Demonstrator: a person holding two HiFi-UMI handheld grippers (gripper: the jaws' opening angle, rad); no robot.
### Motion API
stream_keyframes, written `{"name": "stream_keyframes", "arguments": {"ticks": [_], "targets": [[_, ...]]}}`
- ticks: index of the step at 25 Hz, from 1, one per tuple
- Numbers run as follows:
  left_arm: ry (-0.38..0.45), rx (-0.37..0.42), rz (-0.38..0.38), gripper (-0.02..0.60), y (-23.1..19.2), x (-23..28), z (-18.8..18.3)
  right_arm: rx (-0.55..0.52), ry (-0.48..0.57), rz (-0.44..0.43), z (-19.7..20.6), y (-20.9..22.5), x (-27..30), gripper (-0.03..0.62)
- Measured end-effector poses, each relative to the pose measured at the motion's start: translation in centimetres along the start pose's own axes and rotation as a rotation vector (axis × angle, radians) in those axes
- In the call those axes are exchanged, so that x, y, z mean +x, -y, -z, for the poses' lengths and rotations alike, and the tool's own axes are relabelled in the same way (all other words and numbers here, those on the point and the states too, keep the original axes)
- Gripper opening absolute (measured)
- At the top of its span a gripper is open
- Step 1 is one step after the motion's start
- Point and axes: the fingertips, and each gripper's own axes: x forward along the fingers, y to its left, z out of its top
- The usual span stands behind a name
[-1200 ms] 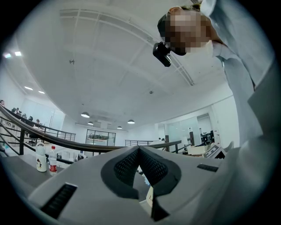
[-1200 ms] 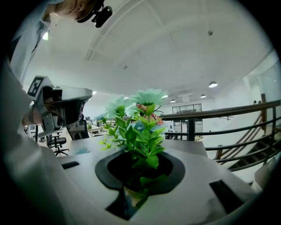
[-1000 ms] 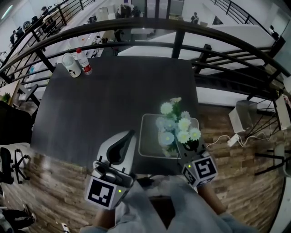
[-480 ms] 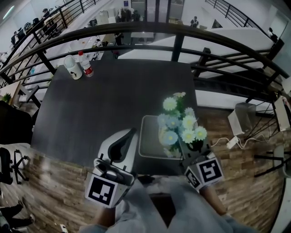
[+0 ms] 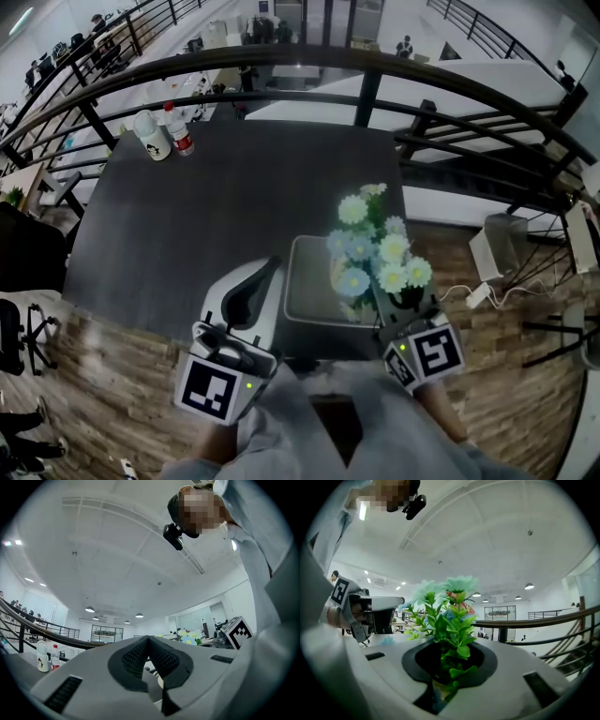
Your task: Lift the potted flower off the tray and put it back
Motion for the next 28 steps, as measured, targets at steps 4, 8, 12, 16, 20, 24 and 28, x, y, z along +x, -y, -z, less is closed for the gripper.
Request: {"name": "stream_keyframes", "arguments": {"ticks": [4,8,12,16,20,24,28], "targets": [[-0.006,0.005,-0.011,-0.002,-0.23,0.12,0.05,0.005,0.009,0.002,-0.25,0.17,0.05,0.080],[-0.006,0.001,-0.020,-0.002,-0.32,-0.08,0.12,0.004,0.013,0.001,-0.26,0.20,-0.10,0.080],[-0.001,-0.011,-0.028,-0.002,-0.22,0.09,0.09,0.001,0.019,0.003,-0.49,0.58,-0.24,0.080],[0.008,-0.042,-0.028,-0.002,-0.37,0.10,0.29,0.001,0.017,0.000,-0.44,0.56,-0.14,0.080],[0.014,-0.053,-0.034,-0.002,-0.60,-0.07,0.14,0.004,0.011,-0.002,-0.52,0.47,-0.18,0.080],[0.007,-0.037,-0.033,-0.002,-0.57,0.05,0.07,0.004,0.007,-0.002,-0.50,0.52,-0.15,0.080],[0.002,-0.037,-0.026,-0.002,-0.52,-0.02,0.38,-0.001,0.008,-0.004,-0.09,0.46,0.02,0.080]]}}
